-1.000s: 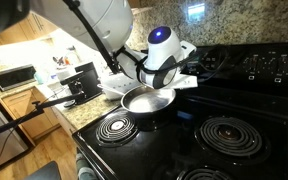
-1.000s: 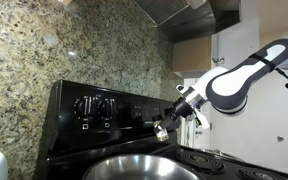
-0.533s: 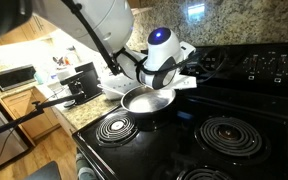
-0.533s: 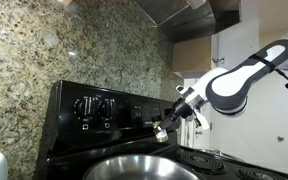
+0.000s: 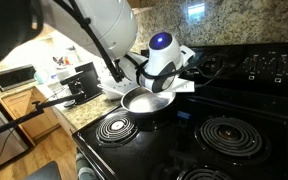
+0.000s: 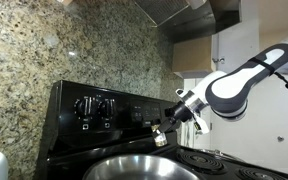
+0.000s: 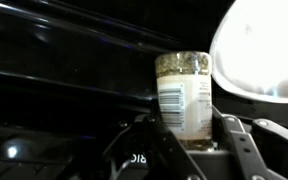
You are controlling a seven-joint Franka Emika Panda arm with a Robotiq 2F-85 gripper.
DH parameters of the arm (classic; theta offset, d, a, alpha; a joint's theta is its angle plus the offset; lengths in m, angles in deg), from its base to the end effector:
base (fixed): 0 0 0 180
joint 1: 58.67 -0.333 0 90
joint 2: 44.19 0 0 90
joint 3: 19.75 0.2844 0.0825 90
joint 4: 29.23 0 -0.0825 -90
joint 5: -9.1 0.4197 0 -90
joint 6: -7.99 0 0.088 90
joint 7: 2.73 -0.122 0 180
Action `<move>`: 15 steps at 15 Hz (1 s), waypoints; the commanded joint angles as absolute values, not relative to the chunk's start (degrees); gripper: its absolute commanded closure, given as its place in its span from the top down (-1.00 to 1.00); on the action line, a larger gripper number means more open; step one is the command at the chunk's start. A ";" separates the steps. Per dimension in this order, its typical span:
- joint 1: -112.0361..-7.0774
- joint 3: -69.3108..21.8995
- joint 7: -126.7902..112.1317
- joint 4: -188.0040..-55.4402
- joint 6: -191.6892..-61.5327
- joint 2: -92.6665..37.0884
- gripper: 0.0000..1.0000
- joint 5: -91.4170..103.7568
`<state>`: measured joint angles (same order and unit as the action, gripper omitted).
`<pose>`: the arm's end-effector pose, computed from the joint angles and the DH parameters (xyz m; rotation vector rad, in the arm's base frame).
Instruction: Pick up the spice bottle from the stove, shake it above the pan, then put it back on the stove
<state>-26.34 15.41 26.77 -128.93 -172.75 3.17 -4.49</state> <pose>0.7259 -0.0003 0.1988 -2.7318 -0.6614 -1.1753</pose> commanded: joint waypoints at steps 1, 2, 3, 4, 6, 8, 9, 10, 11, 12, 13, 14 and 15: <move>-25.67 15.22 26.21 -127.95 -173.98 4.87 -0.65 -3.83; -25.94 14.42 25.87 -127.94 -174.10 4.96 -0.65 -3.75; -25.59 14.56 25.77 -127.86 -174.09 5.40 -0.65 -3.59; -25.36 14.54 25.73 -127.76 -173.96 5.80 -0.65 -3.57; -25.20 14.44 24.99 -127.51 -173.98 6.61 -0.65 -4.14; -25.10 14.50 25.00 -127.13 -174.96 7.72 -0.65 -4.32; -25.35 14.24 24.82 -126.80 -175.84 8.30 -0.65 -4.45; -25.01 14.83 24.78 -126.42 -176.64 9.33 -0.65 -4.64; -25.51 14.18 24.30 -126.02 -177.65 9.77 -0.65 -4.81; -25.84 13.83 23.79 -125.62 -179.51 10.54 -0.65 -5.06; -25.55 14.32 23.42 -125.25 -181.33 11.60 -0.65 -5.67; -26.01 14.03 25.15 -124.96 -183.01 12.10 -0.65 -3.74; -26.30 13.75 25.42 -124.68 -183.98 12.57 -0.65 -3.86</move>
<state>-24.91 14.45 25.93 -126.90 -180.36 10.61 -4.51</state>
